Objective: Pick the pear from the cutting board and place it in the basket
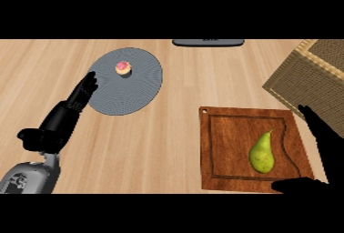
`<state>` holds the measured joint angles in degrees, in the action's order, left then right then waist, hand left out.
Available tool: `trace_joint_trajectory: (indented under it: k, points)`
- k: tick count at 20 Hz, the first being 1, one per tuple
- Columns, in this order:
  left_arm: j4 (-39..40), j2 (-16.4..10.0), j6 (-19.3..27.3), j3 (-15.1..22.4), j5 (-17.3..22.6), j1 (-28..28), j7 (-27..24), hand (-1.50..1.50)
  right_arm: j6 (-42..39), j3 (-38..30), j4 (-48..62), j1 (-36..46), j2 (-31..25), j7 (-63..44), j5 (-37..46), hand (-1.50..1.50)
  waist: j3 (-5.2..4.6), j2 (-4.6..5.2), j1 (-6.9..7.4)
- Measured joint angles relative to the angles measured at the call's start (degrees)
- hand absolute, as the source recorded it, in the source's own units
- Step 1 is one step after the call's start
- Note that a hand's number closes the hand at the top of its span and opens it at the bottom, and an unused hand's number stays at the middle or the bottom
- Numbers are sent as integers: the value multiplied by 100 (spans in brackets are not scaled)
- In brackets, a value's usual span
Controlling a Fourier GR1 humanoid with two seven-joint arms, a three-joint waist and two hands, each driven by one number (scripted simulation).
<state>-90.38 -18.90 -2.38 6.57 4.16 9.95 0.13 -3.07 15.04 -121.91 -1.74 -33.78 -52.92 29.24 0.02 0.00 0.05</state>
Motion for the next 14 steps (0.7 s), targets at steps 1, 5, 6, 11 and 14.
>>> trace_joint_trajectory:
  k: [1,5,6,11,14]
  points:
    - [3,14,-46,-42,-6,-26,-27,0,28,55,88,-1,121,61,157,-150,-1,-1,-1]
    - [-13,52,-215,-208,-55,15,73,0,-61,-126,309,-71,354,442,346,-150,-1,-2,-10]
    - [-74,56,-253,-250,-56,5,118,0,-36,-141,327,-128,434,550,410,-150,-1,-2,-11]
    - [-33,237,-303,-321,-215,-41,42,0,4,-127,353,-278,801,943,666,-150,-2,-3,-17]
    - [27,294,-395,-387,-295,-28,6,0,-210,-248,230,-292,929,952,672,-150,-2,-3,-18]
